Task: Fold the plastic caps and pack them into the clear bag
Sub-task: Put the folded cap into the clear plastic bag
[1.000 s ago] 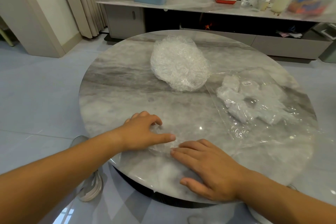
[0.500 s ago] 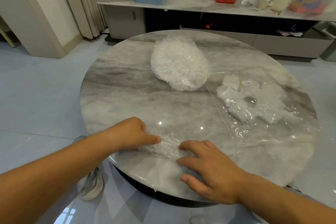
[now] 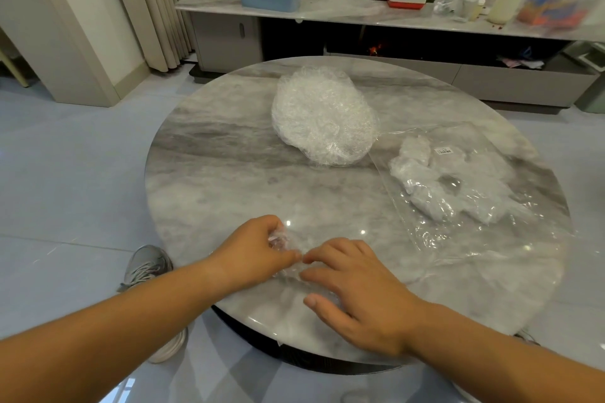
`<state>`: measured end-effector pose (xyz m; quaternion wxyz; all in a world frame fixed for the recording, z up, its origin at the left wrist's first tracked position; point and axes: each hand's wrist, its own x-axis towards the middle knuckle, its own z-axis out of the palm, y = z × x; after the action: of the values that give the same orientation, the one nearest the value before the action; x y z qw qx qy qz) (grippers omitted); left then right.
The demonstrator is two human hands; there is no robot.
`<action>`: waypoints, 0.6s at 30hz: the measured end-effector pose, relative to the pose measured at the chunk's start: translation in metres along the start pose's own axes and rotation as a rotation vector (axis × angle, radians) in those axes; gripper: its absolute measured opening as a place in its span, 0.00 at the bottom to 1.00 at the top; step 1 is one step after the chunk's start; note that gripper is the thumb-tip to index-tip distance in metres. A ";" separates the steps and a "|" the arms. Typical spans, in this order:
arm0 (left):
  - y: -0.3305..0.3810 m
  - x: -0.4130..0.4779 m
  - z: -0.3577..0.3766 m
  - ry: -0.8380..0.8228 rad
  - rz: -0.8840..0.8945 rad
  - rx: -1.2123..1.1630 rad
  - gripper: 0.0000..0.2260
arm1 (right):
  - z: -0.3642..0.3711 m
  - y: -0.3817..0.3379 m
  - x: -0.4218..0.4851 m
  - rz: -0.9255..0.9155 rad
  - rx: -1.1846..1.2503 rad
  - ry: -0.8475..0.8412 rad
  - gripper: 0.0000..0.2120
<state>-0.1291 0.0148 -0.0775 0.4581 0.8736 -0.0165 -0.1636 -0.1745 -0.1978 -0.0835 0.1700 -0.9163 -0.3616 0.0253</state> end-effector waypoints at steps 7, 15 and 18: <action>0.011 -0.003 -0.002 -0.128 -0.147 -0.485 0.14 | 0.003 0.001 -0.007 -0.012 -0.084 -0.103 0.26; 0.019 -0.008 0.005 -0.222 -0.141 -0.505 0.14 | 0.001 0.015 -0.031 0.035 0.117 0.264 0.16; 0.019 -0.010 0.008 -0.302 -0.099 -0.418 0.12 | -0.007 0.017 -0.031 0.027 0.139 0.293 0.20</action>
<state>-0.1392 -0.0006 -0.0640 0.6124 0.7254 -0.0080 -0.3143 -0.1849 -0.2317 -0.0852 0.2837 -0.9010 -0.3180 -0.0815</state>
